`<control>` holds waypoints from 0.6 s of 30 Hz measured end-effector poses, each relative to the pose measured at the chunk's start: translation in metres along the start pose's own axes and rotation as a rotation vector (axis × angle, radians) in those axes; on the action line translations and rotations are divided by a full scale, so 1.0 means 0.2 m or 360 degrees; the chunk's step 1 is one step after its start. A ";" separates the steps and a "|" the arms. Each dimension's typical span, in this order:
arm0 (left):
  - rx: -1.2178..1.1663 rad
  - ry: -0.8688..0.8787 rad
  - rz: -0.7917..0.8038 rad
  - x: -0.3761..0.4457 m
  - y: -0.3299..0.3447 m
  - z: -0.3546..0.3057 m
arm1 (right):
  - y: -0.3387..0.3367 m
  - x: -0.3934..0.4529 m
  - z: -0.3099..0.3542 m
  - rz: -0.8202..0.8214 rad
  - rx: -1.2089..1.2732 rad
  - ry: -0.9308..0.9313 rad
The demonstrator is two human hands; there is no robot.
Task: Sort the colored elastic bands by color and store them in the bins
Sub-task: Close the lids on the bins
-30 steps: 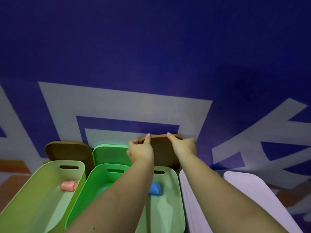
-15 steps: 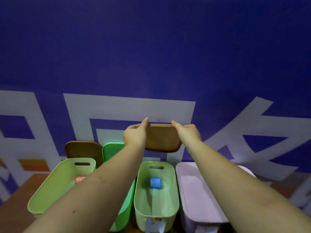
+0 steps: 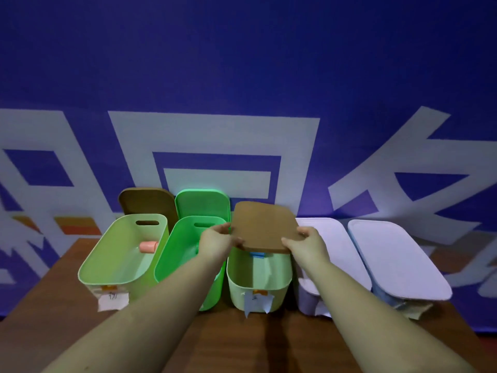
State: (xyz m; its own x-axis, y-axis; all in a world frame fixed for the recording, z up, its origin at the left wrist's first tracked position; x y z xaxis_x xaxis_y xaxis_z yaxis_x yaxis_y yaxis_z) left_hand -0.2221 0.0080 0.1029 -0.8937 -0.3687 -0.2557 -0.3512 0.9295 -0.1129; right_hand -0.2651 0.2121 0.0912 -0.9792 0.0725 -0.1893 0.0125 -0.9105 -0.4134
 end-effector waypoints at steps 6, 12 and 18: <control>0.0288 -0.0040 0.0070 0.02 0.03 0.31 | 0.12 -0.02 -0.24 0.0132 -0.0203 0.0075; 0.0394 -0.0082 0.0077 0.08 0.02 0.48 | 0.18 -0.03 -0.35 0.0100 -0.0441 0.0061; 0.0642 0.0013 0.0118 0.11 0.01 0.51 | 0.20 -0.02 -0.40 0.0177 -0.0424 0.0061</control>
State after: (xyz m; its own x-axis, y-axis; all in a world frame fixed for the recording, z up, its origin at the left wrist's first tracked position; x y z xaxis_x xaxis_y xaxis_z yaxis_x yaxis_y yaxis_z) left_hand -0.2132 0.0007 -0.0001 -0.9152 -0.2995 -0.2695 -0.1498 0.8739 -0.4624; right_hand -0.2452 0.2076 0.0041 -0.9606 -0.0022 -0.2779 0.1773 -0.7749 -0.6067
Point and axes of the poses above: each hand's wrist, its own x-axis towards the middle knuckle, its own y-axis out of the palm, z = x × y, the point moved 5 cm from there along x, towards the middle knuckle, and after that the axes turned 3 degrees about z, right-handed, at the moved point
